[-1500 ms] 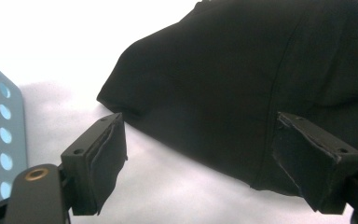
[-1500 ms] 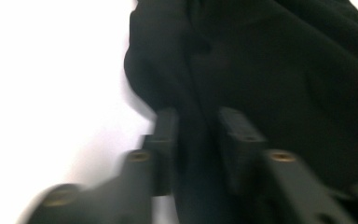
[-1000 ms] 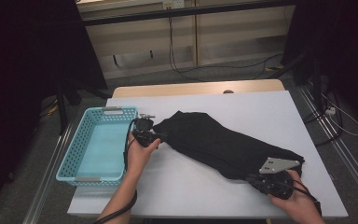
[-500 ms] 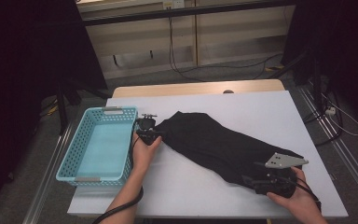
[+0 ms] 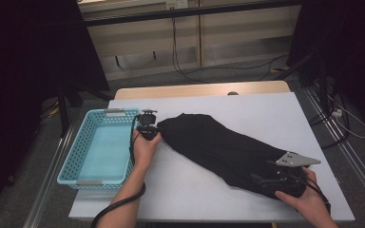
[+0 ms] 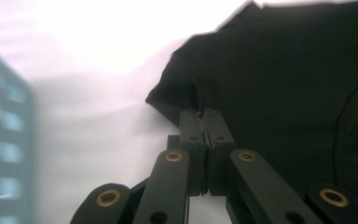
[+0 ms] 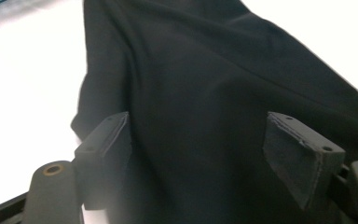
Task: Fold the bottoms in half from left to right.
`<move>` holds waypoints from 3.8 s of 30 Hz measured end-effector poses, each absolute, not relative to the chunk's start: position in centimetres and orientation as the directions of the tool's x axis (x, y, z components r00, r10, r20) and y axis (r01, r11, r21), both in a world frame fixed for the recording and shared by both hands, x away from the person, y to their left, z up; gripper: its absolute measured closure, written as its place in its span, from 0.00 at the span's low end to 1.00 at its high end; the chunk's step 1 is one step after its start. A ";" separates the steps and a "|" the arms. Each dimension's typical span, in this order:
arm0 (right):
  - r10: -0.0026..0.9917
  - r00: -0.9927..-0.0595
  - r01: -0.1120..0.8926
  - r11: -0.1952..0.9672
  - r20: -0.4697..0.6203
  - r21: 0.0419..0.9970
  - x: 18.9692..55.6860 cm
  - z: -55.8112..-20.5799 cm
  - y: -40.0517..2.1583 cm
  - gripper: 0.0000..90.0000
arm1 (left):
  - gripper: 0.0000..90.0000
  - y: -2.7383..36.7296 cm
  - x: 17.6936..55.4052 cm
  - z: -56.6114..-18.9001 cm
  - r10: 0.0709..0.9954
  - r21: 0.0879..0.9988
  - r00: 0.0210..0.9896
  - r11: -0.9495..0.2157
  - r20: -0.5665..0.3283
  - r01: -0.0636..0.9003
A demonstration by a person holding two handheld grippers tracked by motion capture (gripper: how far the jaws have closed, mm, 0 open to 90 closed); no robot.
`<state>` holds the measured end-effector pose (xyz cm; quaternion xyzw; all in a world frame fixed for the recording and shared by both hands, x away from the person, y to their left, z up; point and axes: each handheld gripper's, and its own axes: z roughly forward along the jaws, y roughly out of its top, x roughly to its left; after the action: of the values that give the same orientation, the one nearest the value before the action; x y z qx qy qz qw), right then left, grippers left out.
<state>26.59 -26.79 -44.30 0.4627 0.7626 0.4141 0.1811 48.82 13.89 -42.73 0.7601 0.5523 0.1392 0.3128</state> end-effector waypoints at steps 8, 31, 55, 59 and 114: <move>0.926 -0.374 0.547 0.171 0.057 0.819 27.4 -43.0 -30.5 0.25 | 0.87 14.0 48.5 -42.1 0.922 0.636 0.364 -0.204 -0.132 0.745; 0.948 -0.313 0.683 0.185 0.054 0.706 34.2 -45.9 -33.0 0.52 | 0.17 12.5 46.1 -43.3 0.823 0.664 0.562 -0.374 -0.086 0.648; 0.960 -0.281 0.644 0.195 -0.009 0.739 35.6 -43.5 -34.7 0.90 | 0.19 11.5 45.2 -42.3 0.801 0.683 0.595 -0.396 -0.071 0.614; 0.962 -0.271 0.635 0.171 0.010 0.754 34.8 -43.3 -35.0 0.80 | 0.19 11.5 45.2 -42.3 0.796 0.683 0.601 -0.400 -0.072 0.611; 0.938 -0.332 0.591 0.126 0.098 0.797 30.6 -43.5 -32.3 0.25 | 0.14 13.0 48.9 -42.7 0.876 0.651 0.478 -0.323 -0.069 0.686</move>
<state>30.63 -32.30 -43.53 0.5335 0.7167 0.3903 0.2224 48.86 12.96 -42.74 0.7995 0.4885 0.1500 0.3156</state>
